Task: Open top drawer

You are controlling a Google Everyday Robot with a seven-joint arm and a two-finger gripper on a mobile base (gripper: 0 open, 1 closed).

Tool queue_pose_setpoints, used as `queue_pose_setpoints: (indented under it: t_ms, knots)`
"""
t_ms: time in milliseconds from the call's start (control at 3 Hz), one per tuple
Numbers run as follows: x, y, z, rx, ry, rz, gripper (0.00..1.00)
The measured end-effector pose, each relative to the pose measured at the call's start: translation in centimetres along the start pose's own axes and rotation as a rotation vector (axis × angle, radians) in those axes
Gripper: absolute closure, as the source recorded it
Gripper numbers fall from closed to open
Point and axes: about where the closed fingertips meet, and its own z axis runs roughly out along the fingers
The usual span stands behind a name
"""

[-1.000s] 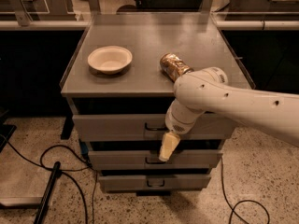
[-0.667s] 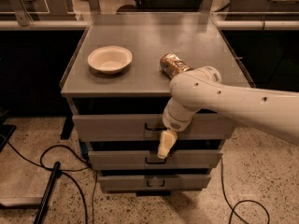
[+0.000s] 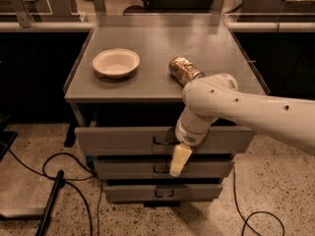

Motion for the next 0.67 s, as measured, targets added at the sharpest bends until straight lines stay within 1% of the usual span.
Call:
queue_pose_setpoints:
  t_ms: [333, 667]
  knots:
    - [1.7, 3.3, -3.5, -0.029, -0.018, 0.072, 0.0]
    - [2.6, 5.2, -6.5, -0.036, -0.05, 0.14, 0.0]
